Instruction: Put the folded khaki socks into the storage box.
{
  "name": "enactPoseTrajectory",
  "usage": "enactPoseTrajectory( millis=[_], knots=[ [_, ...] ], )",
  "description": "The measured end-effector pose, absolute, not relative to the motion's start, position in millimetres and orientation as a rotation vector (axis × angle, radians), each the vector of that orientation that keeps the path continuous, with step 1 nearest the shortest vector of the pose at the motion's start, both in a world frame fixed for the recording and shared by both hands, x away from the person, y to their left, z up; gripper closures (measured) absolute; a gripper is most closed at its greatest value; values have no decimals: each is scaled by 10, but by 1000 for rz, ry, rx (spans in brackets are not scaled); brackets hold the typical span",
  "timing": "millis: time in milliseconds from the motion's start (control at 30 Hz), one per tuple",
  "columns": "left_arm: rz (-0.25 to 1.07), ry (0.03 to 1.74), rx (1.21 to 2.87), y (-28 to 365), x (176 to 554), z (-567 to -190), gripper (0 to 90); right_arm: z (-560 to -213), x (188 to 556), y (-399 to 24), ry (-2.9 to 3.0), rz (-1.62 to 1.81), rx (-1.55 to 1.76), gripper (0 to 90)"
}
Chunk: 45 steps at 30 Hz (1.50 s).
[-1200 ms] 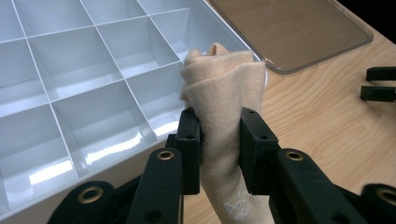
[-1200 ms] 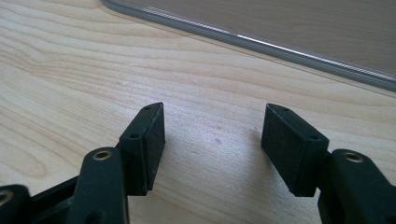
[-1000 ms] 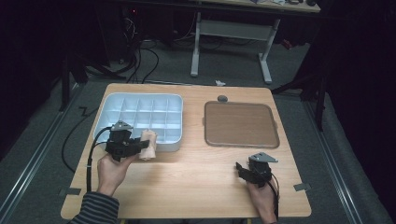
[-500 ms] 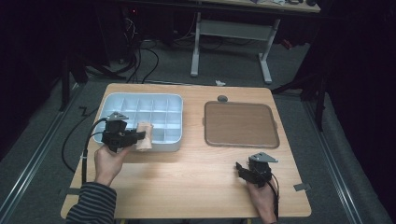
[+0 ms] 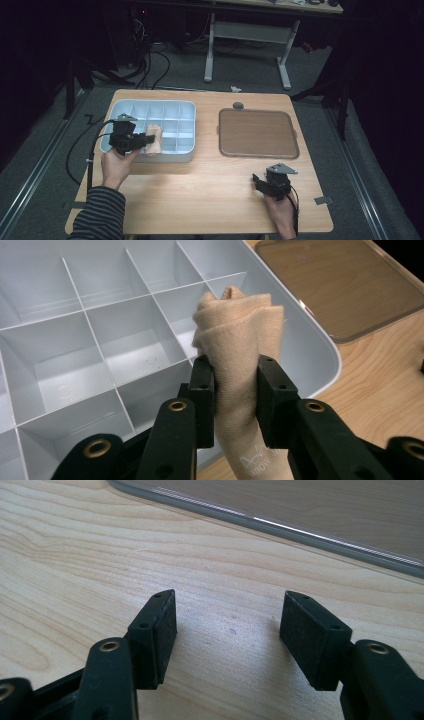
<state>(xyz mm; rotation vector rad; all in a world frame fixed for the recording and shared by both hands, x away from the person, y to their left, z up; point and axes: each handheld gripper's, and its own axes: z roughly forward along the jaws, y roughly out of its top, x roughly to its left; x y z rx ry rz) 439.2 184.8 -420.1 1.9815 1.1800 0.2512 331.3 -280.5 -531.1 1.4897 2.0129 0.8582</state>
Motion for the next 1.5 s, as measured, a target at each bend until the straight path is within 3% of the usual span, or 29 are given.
enactPoseTrajectory(
  millis=[500, 1500],
  knots=[
    [177, 1230, 2007, 1905, 4581, -4386, 724, -5311, 3312, -2805, 2012, 858, 1491, 398],
    [156, 1290, 2100, 1913, 4679, -4606, 726, -5311, 3310, -2805, 2011, 857, 1493, 397]
  ],
)
